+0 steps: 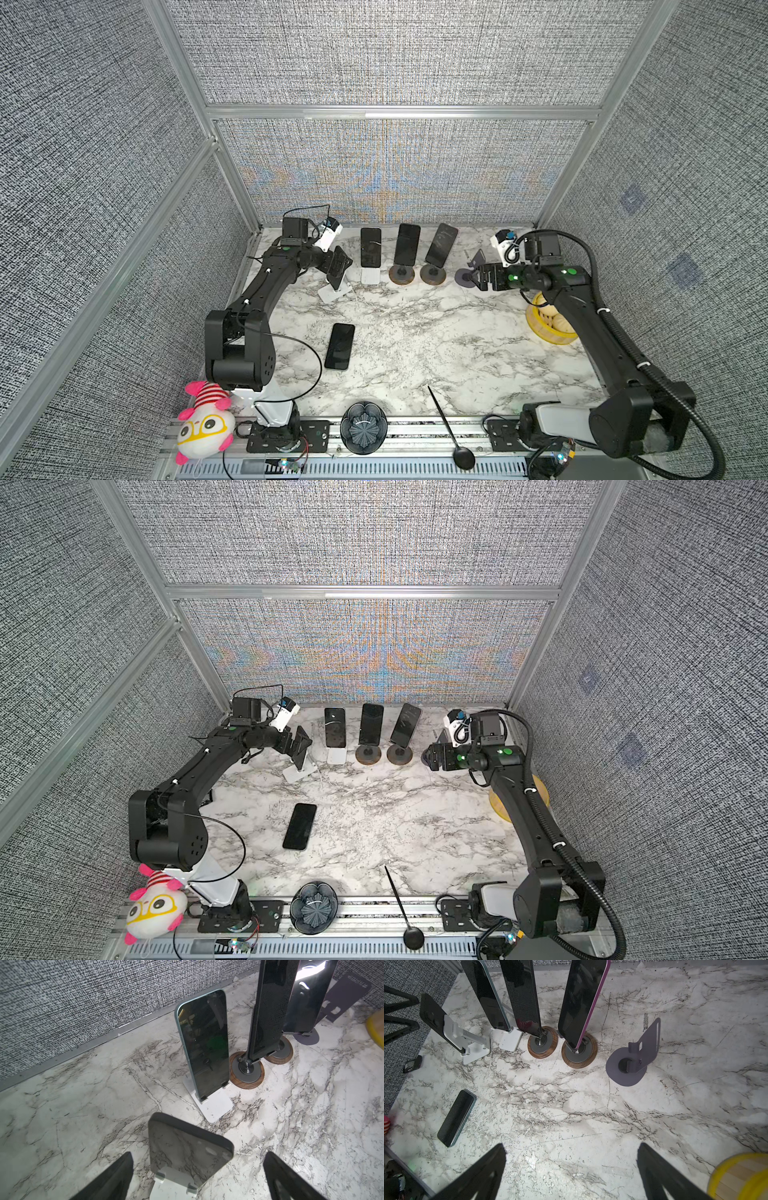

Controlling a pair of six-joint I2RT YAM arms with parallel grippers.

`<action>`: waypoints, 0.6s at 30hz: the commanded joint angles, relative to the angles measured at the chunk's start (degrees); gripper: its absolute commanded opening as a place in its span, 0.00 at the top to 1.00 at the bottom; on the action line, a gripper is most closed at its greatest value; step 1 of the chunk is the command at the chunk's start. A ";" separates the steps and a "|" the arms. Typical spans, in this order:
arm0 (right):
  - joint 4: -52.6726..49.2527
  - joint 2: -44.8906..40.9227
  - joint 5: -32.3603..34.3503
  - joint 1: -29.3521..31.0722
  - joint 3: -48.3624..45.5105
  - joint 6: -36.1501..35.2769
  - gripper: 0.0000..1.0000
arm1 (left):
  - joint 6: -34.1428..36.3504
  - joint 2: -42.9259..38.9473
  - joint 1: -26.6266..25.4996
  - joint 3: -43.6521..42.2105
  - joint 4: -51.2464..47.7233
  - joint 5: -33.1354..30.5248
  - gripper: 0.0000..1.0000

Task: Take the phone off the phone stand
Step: 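Set down the grey stand with right gripper while left moves toward white stand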

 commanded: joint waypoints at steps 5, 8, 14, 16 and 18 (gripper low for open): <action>-2.06 0.15 1.11 0.77 0.33 0.07 0.01 | 3.83 2.58 1.34 2.41 -2.35 2.83 0.01; -2.52 -0.16 1.64 0.73 0.35 -0.22 0.01 | 3.87 3.59 1.99 3.29 -2.76 4.09 0.01; -2.61 -0.30 1.78 0.80 0.36 -0.24 0.01 | 4.55 5.76 2.02 4.55 -4.08 4.85 0.01; -2.54 -0.09 1.88 0.80 0.38 -0.31 0.01 | 4.44 6.45 2.02 4.96 -4.34 4.91 0.01; -2.73 0.27 2.12 0.86 0.50 -0.36 0.01 | 4.35 7.38 2.01 5.95 -5.54 5.18 0.01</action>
